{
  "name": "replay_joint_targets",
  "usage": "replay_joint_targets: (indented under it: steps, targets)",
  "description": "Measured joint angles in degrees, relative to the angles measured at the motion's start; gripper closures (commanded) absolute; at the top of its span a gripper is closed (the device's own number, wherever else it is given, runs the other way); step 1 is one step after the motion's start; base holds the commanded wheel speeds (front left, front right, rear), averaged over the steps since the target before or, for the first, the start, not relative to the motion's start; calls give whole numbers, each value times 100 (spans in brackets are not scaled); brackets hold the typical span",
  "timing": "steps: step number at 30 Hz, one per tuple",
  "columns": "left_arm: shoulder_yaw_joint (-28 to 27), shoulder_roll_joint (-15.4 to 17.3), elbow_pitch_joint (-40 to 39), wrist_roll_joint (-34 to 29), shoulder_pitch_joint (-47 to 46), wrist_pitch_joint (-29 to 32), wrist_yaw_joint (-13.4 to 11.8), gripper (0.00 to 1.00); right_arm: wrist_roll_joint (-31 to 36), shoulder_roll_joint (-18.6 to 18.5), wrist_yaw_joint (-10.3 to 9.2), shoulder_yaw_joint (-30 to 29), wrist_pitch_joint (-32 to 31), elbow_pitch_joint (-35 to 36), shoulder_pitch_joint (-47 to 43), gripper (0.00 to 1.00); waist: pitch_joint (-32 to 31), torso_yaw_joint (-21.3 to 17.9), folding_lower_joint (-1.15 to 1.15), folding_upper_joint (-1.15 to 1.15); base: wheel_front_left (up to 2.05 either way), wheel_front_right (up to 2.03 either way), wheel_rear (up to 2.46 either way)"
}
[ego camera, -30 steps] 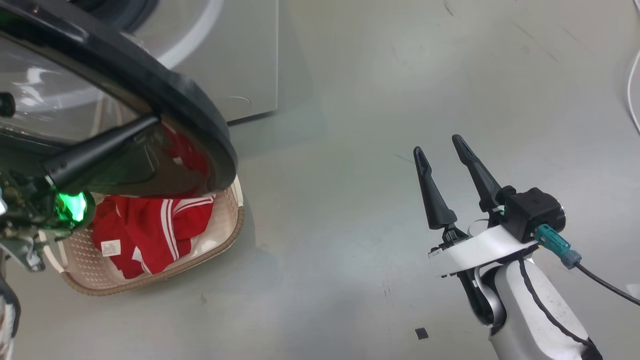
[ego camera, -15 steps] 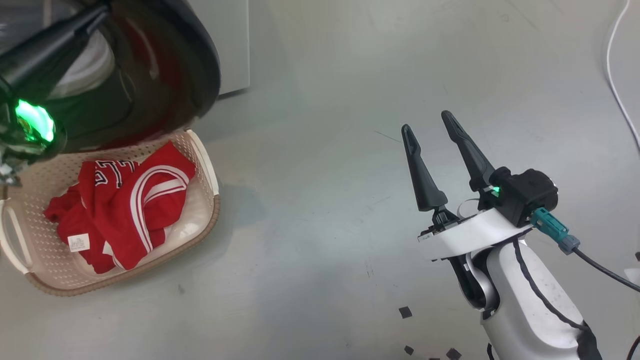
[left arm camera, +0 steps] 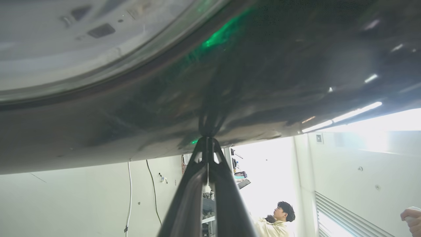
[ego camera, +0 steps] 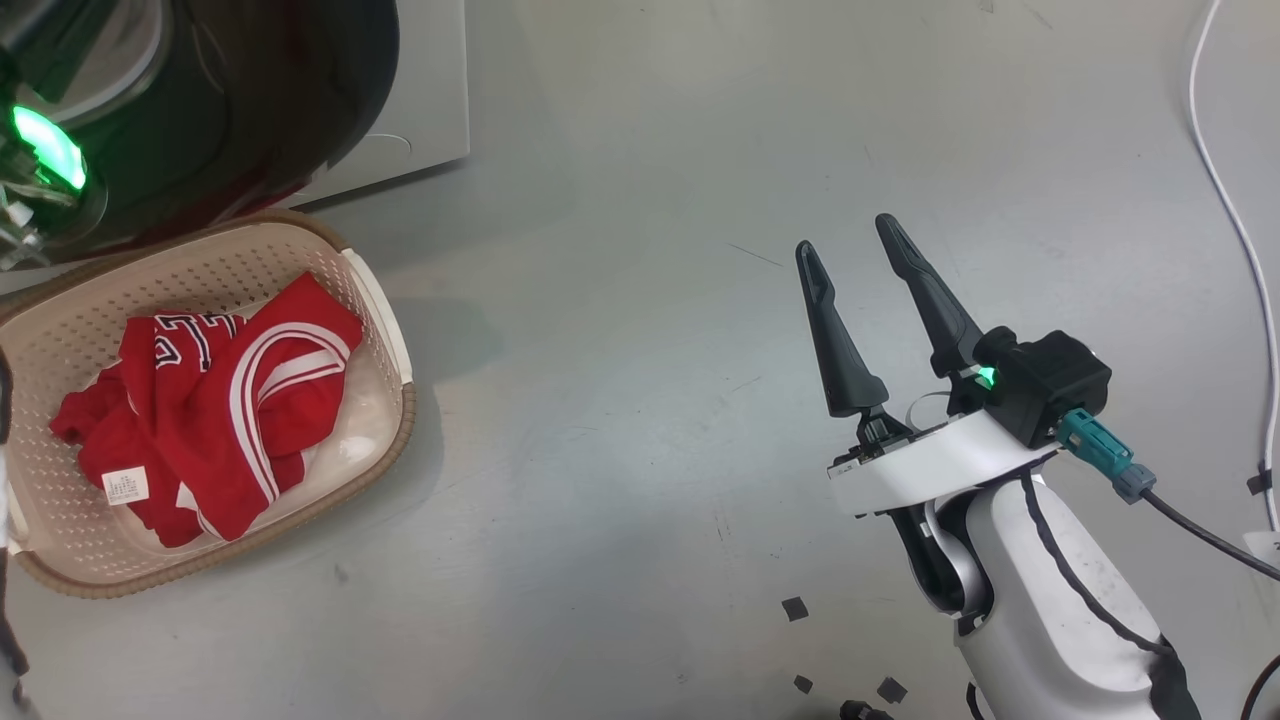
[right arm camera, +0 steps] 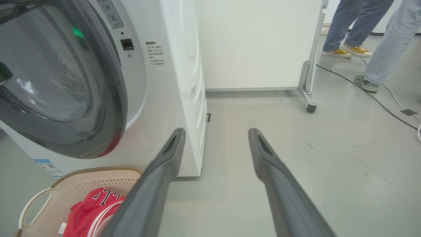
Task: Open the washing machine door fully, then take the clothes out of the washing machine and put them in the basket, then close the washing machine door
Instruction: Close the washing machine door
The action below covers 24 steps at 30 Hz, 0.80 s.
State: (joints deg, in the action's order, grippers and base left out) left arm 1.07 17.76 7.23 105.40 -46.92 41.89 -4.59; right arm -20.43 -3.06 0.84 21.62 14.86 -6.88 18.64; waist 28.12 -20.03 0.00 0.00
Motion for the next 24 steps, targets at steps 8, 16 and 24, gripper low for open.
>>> replay_joint_targets:
  steps: [8, 16, 24]
  targets:
    - [88, -100, 346, -107, -325, -214, 22, 100, -15, 0, -43, 55, 0, -14, 97, 0, 38, -22, 0, 0, 0, 0, 0]
    - [132, -225, 639, -105, -352, -187, 225, 100, -15, 1, -62, 19, 0, -48, 108, 0, 14, 20, 0, 0, 0, 0, 0]
    - [81, -341, 712, -7, -249, -103, 580, 100, 43, 1, -110, -113, 0, -99, 108, 0, -77, 253, 0, 0, 0, 0, 0]
